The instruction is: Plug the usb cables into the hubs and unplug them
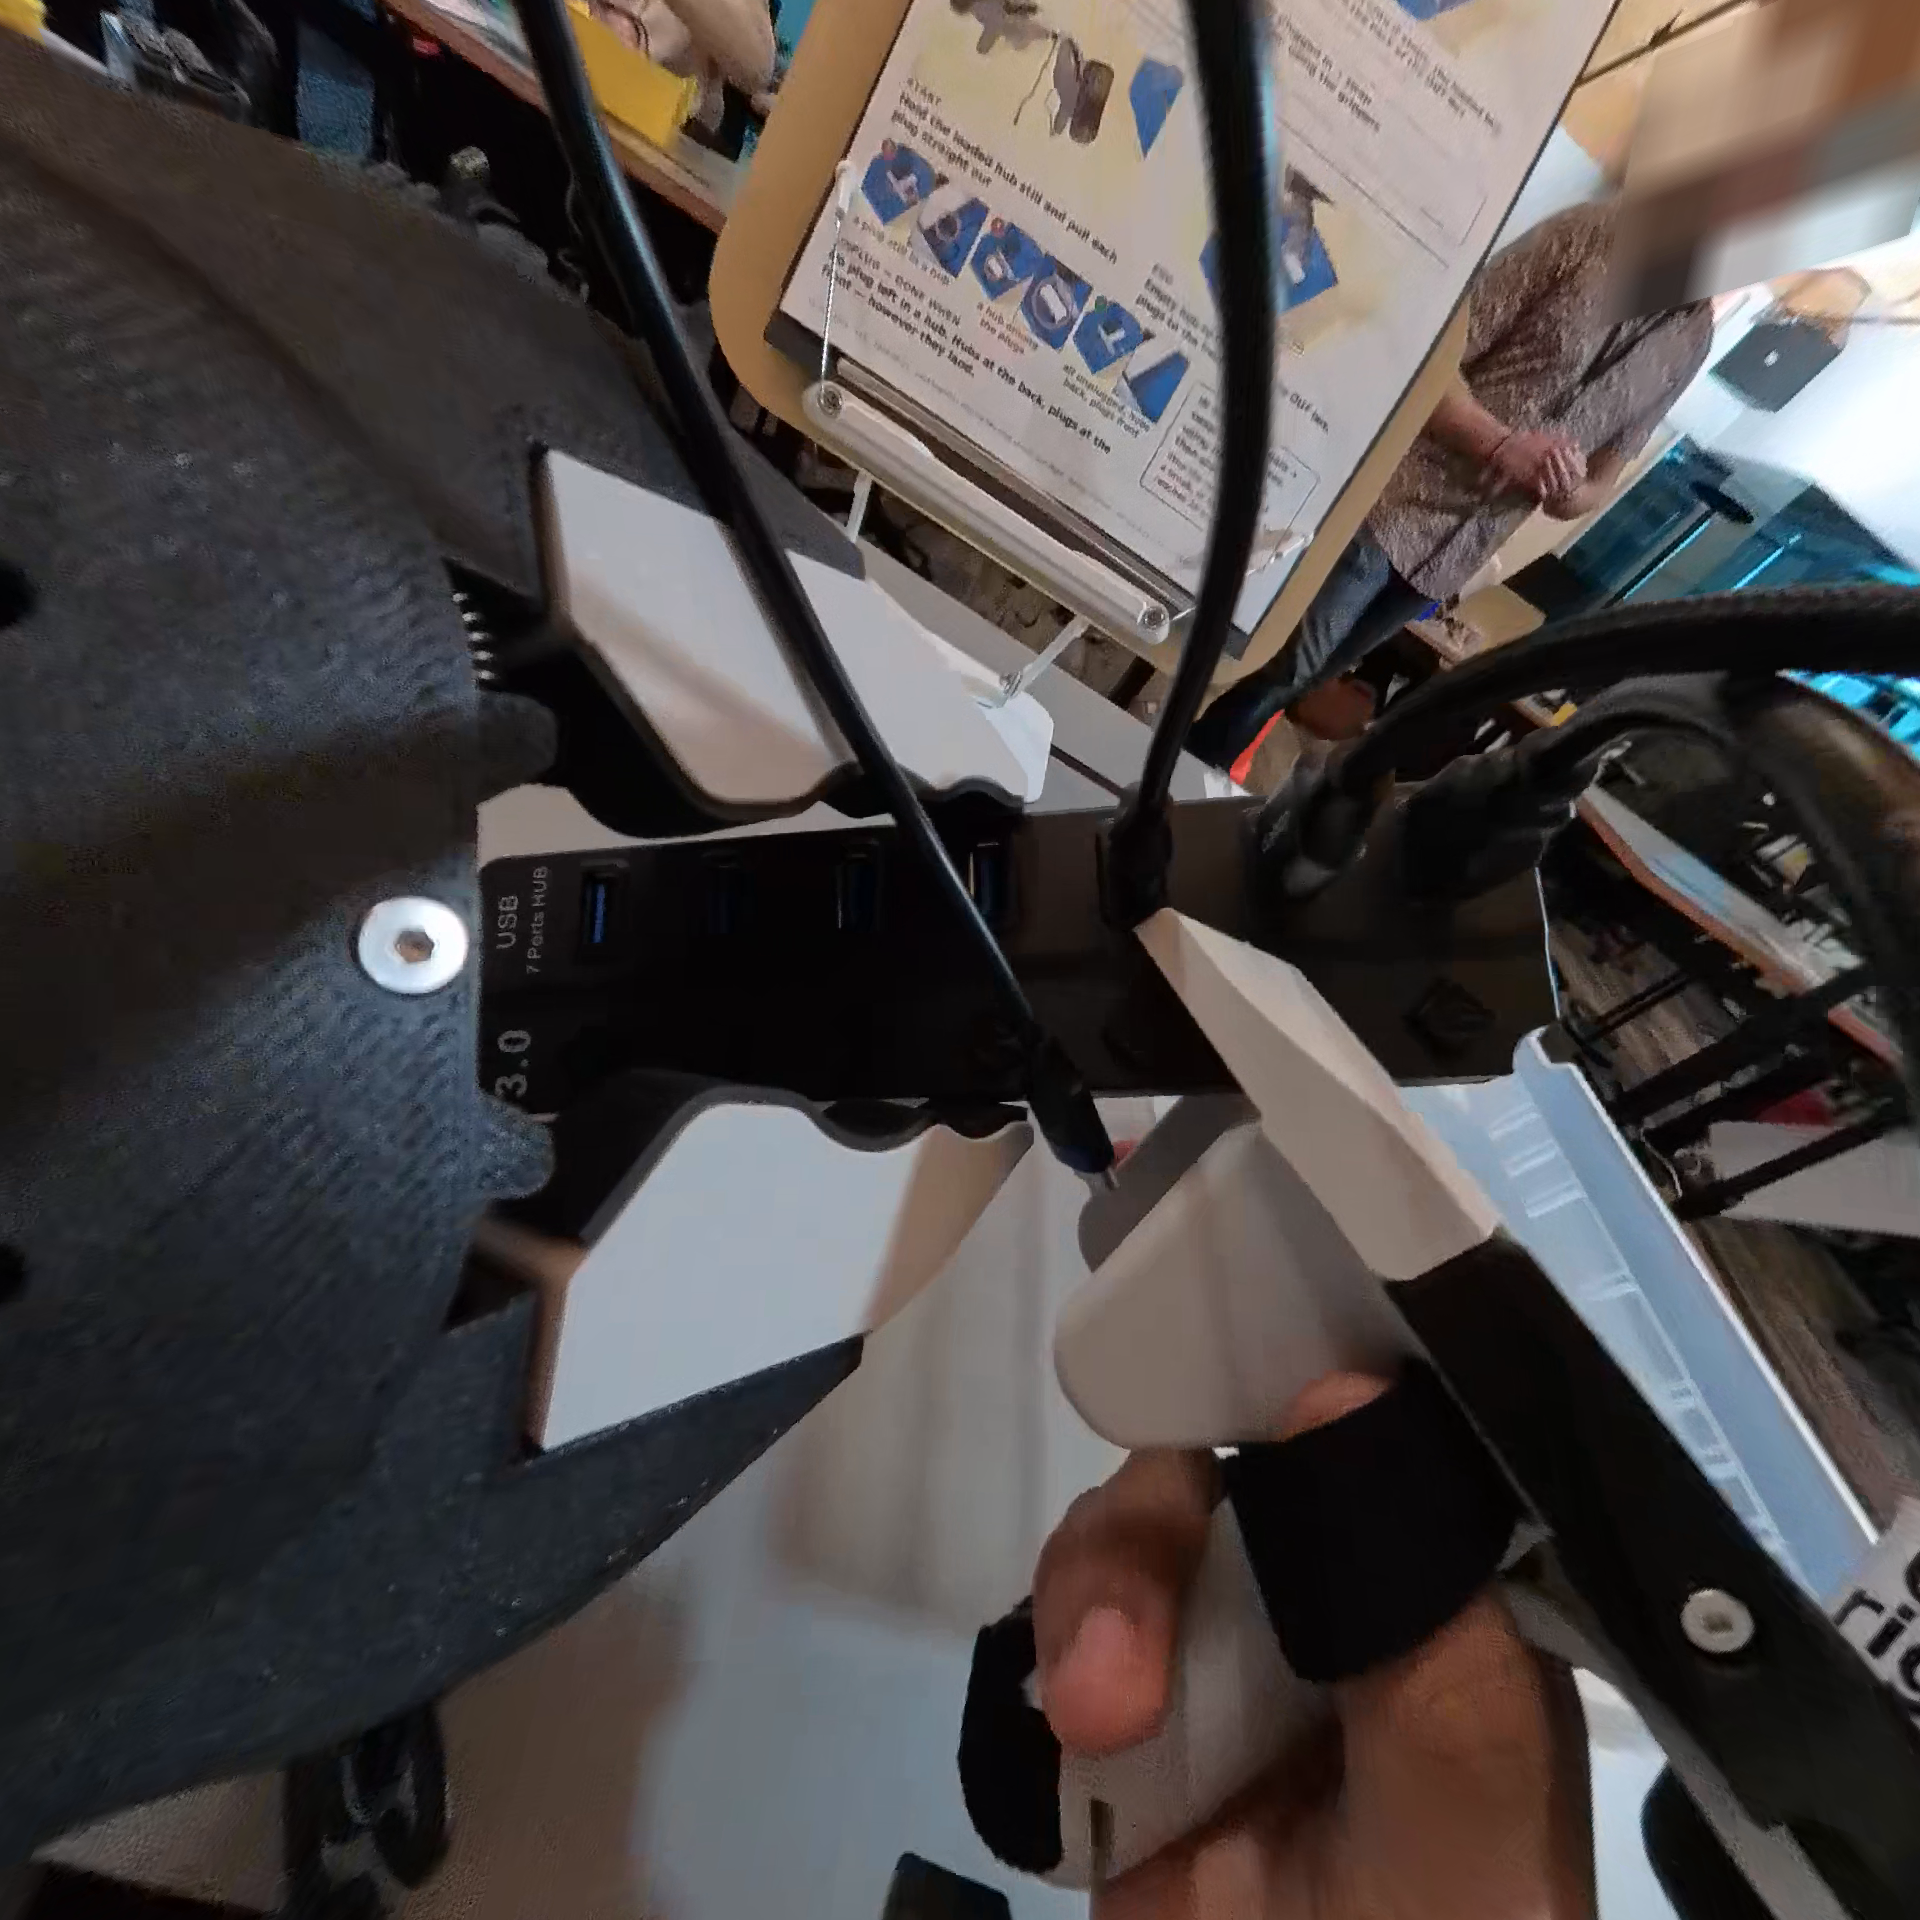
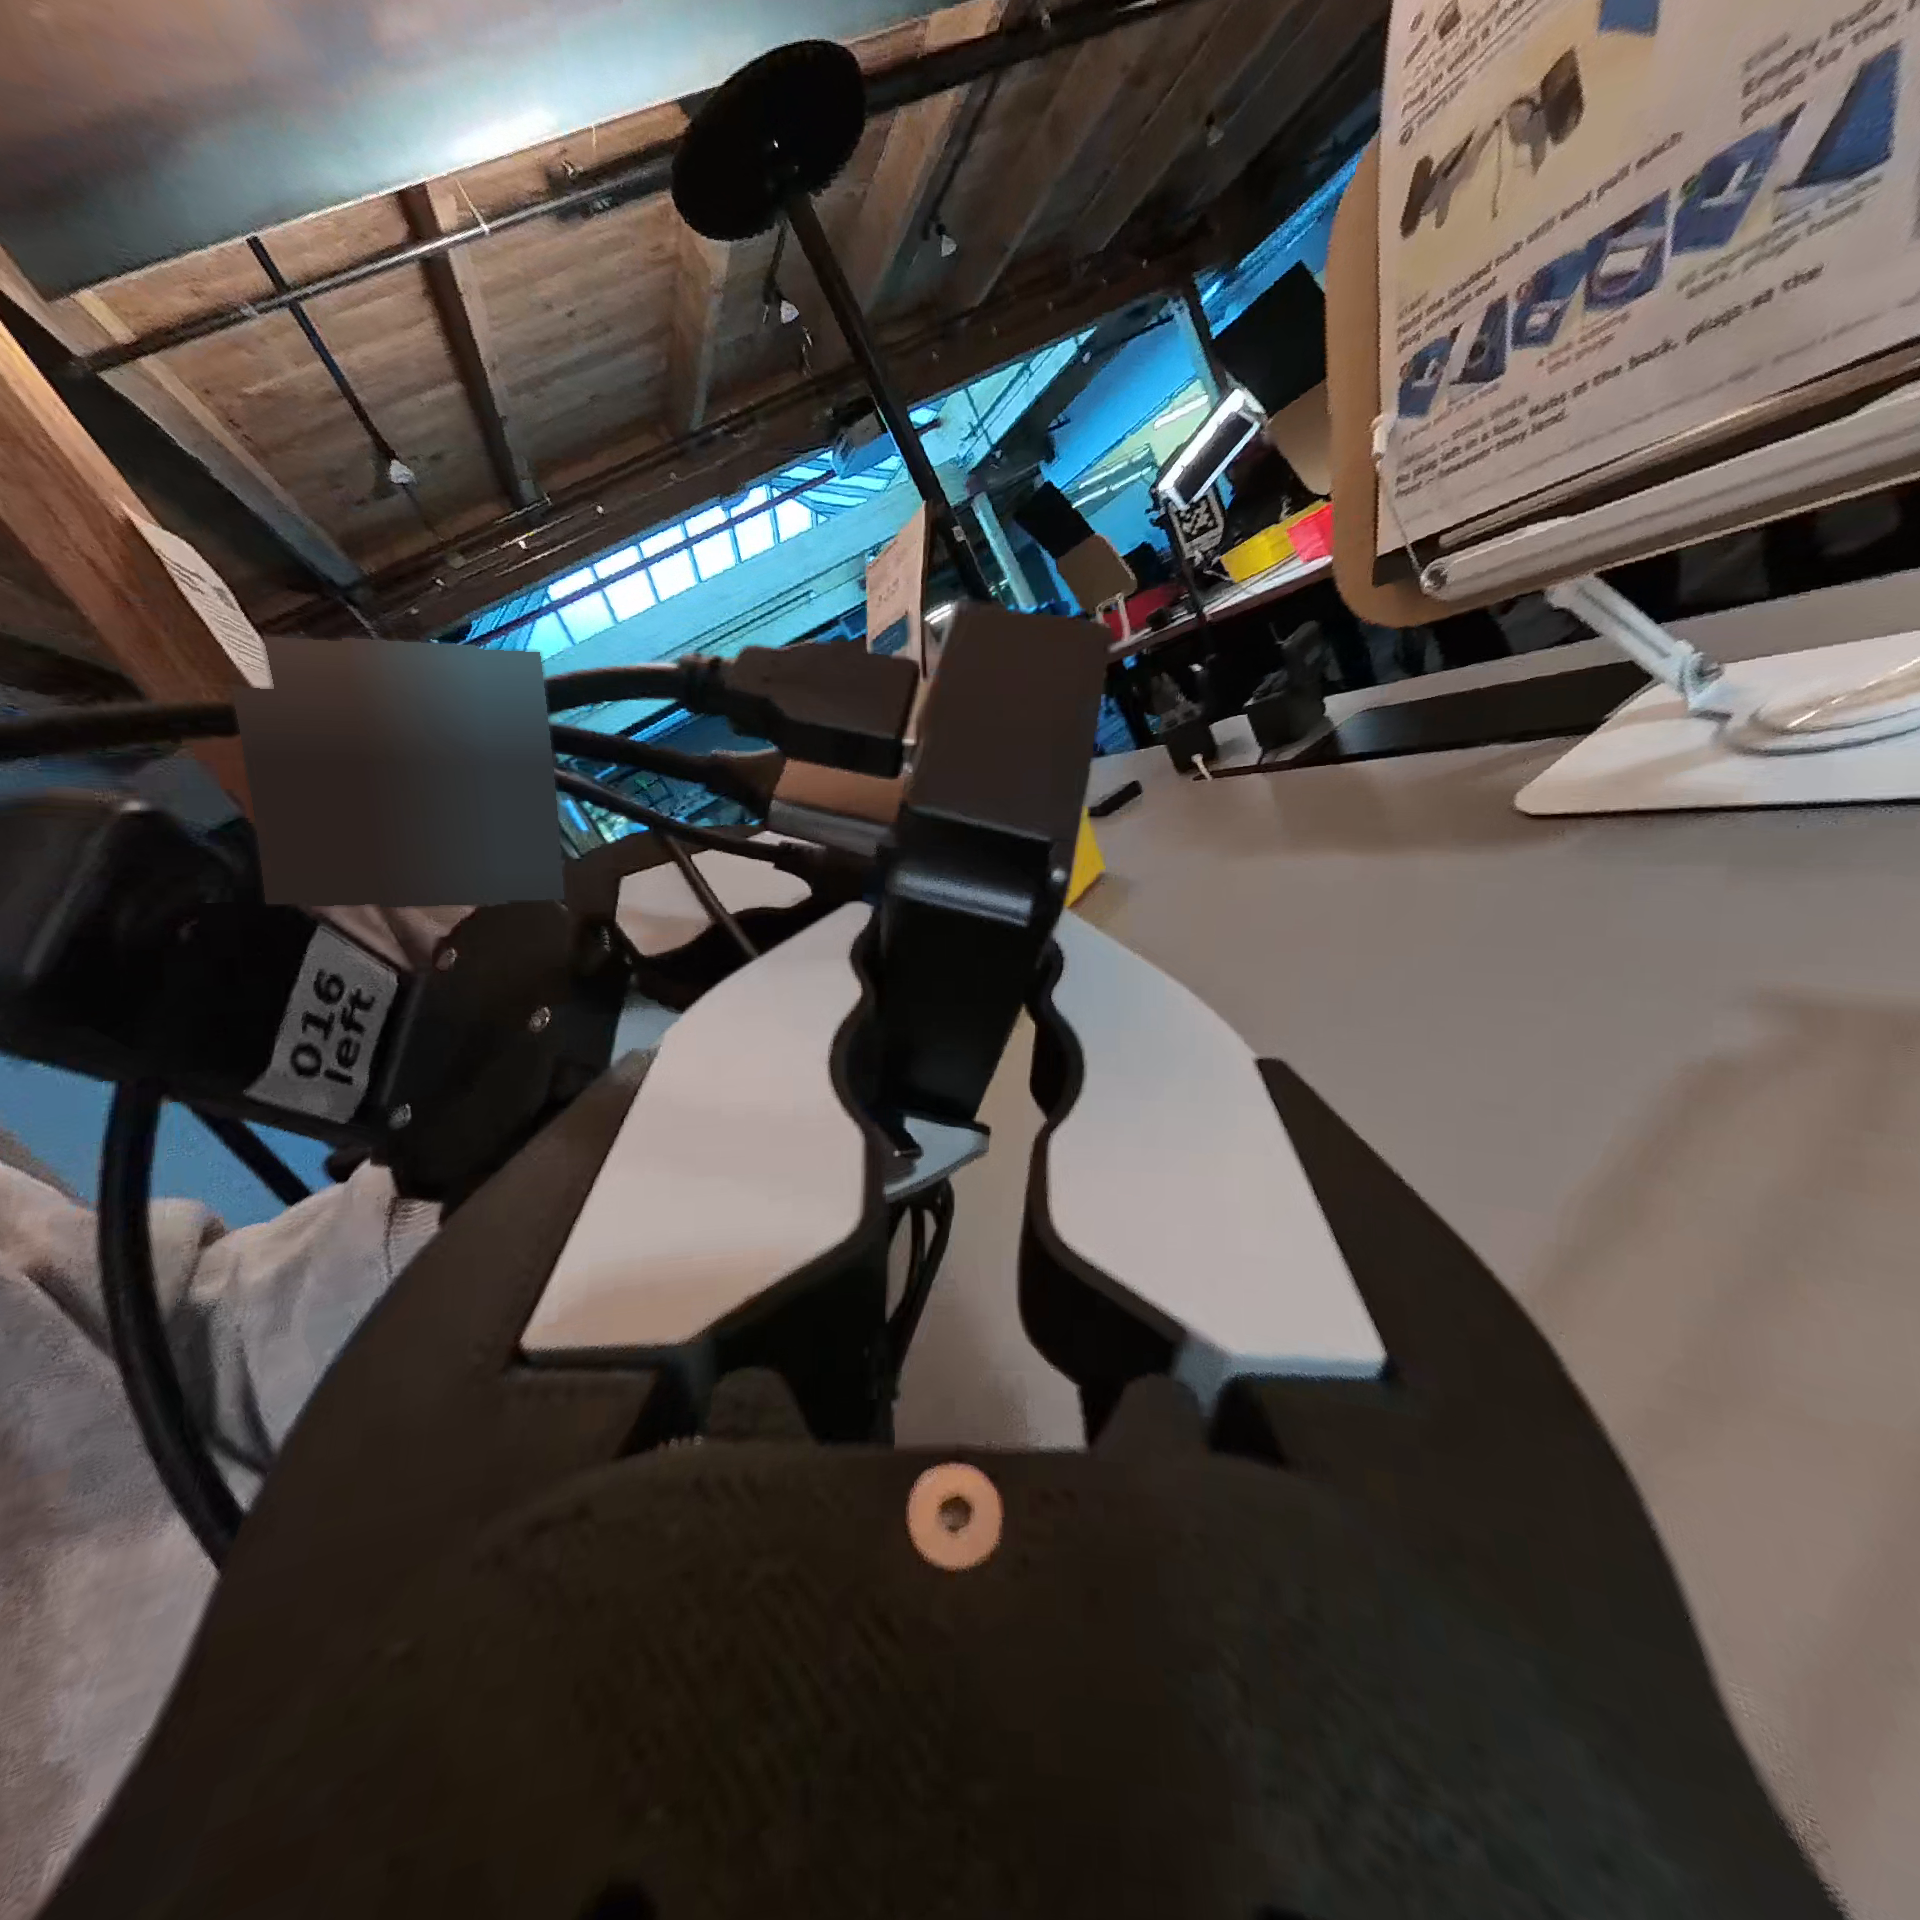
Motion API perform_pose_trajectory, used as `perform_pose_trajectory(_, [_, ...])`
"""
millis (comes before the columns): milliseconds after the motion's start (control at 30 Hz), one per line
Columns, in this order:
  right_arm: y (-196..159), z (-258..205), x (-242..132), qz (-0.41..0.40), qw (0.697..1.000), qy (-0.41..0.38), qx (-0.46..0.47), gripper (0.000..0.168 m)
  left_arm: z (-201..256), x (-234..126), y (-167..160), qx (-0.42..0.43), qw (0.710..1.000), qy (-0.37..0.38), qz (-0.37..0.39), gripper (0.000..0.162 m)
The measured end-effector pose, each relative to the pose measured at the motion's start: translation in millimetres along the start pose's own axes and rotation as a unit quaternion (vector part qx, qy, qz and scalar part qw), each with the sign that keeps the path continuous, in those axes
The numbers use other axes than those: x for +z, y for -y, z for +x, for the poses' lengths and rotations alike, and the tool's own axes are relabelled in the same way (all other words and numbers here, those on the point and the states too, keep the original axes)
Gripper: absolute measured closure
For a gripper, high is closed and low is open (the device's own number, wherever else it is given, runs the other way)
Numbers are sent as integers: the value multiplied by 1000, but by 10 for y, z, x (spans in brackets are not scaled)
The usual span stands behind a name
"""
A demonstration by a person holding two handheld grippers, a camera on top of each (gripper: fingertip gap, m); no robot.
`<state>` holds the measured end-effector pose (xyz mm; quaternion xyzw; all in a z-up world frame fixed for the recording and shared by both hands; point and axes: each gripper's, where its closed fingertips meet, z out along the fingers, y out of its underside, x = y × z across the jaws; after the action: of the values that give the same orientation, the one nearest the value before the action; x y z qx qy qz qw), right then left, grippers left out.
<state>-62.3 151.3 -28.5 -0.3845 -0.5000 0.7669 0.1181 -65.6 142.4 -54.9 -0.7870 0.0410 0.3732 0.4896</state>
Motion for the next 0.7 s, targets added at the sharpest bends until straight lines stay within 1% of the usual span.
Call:
perform_pose_trajectory(67, [-15,22,14,-8,1000,3,8,144,32,-12,-47,-7,1000,-11,-3,106])
perform_pose_trajectory(100, [-17,38,24,-11,1000,4,9,144,66,-32,-66,-22,999,-27,0,96])
perform_pose_trajectory(167, [-4,90,36,-15,1000,5,8,144,233,-83,-147,-71,993,-91,-5,54])
perform_pose_trajectory(200, [11,116,40,-15,1000,8,8,144,301,-118,-219,-103,988,-118,-16,42])
perform_pose_trajectory(233, [26,134,44,-15,1000,15,11,144,363,-171,-271,-129,981,-145,-13,36])
perform_pose_trajectory(267, [43,145,49,-16,999,27,18,144,397,-231,-308,-148,975,-163,-1,35])
perform_pose_trajectory(333, [79,161,58,-12,998,55,40,145,358,-343,-383,-180,968,-171,33,36])
perform_pose_trajectory(400, [86,172,69,-16,994,87,64,145,285,-449,-447,-245,949,-185,72,46])
perform_pose_trajectory(467, [65,170,92,-23,990,113,77,145,222,-553,-464,-324,912,-224,114,63])
perform_pose_trajectory(533, [26,128,121,-33,986,141,81,145,85,-597,-500,-398,876,-231,147,83])
perform_pose_trajectory(567, [-5,85,135,-42,983,156,82,145,36,-622,-488,-433,852,-240,168,89])
perform_pose_trajectory(633, [-75,-32,157,-59,977,187,80,145,14,-629,-467,-493,809,-261,186,95])
perform_pose_trajectory(667, [-112,-80,171,-67,975,195,79,145,38,-609,-462,-508,798,-268,183,95])
perform_pose_trajectory(700, [-148,-106,191,-73,975,194,78,145,76,-584,-455,-514,794,-272,176,94])
